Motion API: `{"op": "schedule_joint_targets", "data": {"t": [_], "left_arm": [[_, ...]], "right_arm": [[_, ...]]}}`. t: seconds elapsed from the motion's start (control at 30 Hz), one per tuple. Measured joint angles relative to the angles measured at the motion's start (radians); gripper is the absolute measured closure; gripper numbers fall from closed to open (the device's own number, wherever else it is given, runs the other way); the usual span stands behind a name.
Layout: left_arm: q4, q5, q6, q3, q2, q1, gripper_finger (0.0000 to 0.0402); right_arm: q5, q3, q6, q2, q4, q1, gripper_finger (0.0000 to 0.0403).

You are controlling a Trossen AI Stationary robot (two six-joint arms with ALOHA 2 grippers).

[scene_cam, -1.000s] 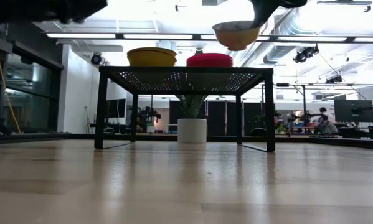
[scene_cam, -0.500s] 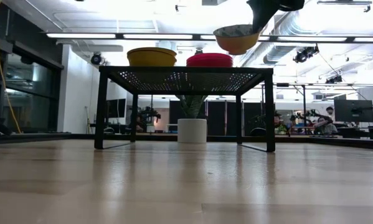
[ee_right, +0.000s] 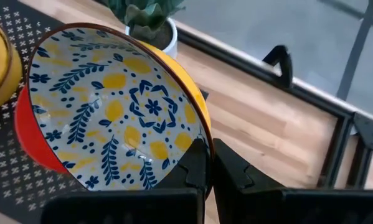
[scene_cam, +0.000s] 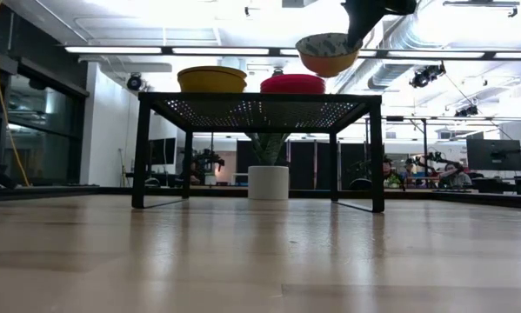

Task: Pick & Place Mini bowls
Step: Stack the yellow bowl on the yellow bowls on the shelf

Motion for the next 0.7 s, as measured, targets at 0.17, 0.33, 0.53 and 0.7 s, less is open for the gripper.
{"op": "schedule_joint_targets", "data": {"t": [0.17, 0.33, 0.53, 0.7], "left_arm": [[0.002, -0.047, -0.162, 0.117, 0.137, 0.000, 0.0278], [-0.006, -0.140, -0.225, 0.210, 0.256, 0.000, 0.0278], [-0.018, -0.367, -0.329, 0.257, 0.324, 0.000, 0.0278], [-0.023, -0.431, -0.335, 0.275, 0.340, 0.001, 0.0278]], "right_arm": [[0.053, 0.000, -0.024, 0.000, 0.015, 0.000, 0.0403], [0.084, 0.000, -0.060, -0.004, 0.053, 0.000, 0.0403], [0.115, 0.000, -0.090, -0.016, 0.065, 0.002, 0.0403], [0.184, 0.000, -0.123, -0.024, 0.104, 0.028, 0.0403]]}}
